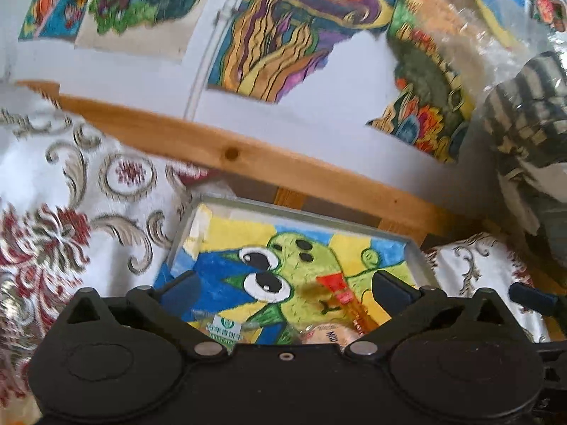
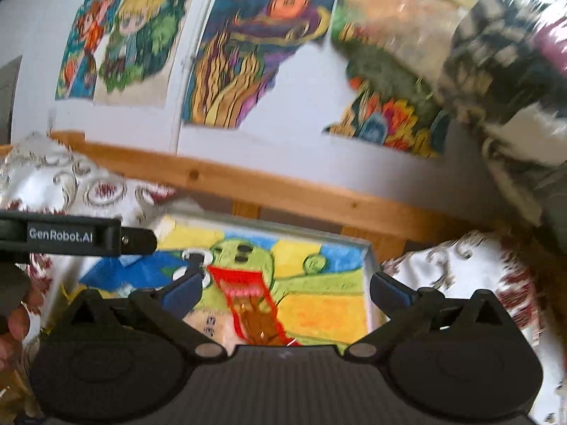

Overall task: Organize snacks
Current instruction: 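Open both tools and withdraw them from the tray back over the bed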

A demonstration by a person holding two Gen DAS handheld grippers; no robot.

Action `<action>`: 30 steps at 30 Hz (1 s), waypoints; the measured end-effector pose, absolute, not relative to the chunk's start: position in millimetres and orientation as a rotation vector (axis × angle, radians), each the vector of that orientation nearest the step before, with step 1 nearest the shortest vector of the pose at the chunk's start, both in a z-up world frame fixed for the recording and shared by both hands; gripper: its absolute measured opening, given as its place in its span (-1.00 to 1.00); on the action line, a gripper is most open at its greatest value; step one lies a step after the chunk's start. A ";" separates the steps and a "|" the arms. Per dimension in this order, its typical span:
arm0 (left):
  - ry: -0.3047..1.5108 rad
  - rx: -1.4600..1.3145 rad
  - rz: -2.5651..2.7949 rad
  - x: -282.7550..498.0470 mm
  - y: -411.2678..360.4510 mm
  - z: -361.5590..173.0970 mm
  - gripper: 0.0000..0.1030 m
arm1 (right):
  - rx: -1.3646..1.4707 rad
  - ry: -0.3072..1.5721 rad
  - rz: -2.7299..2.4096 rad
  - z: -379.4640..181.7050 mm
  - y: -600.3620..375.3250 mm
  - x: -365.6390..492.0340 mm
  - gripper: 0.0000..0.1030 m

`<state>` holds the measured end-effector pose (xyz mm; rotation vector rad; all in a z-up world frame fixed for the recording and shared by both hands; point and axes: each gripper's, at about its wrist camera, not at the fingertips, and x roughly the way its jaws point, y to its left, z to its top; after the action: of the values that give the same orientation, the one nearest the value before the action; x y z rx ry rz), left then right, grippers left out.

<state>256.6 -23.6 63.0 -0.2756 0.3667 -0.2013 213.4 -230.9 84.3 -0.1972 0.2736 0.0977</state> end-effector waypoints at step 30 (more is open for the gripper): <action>0.315 -0.155 -0.148 100.4 2.0 94.8 0.99 | -0.074 0.149 0.025 115.7 -242.6 47.9 1.00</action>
<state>100.4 2.0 94.8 -0.1552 0.3153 -0.1482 47.9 -242.6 115.7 -0.0745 0.1488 0.0248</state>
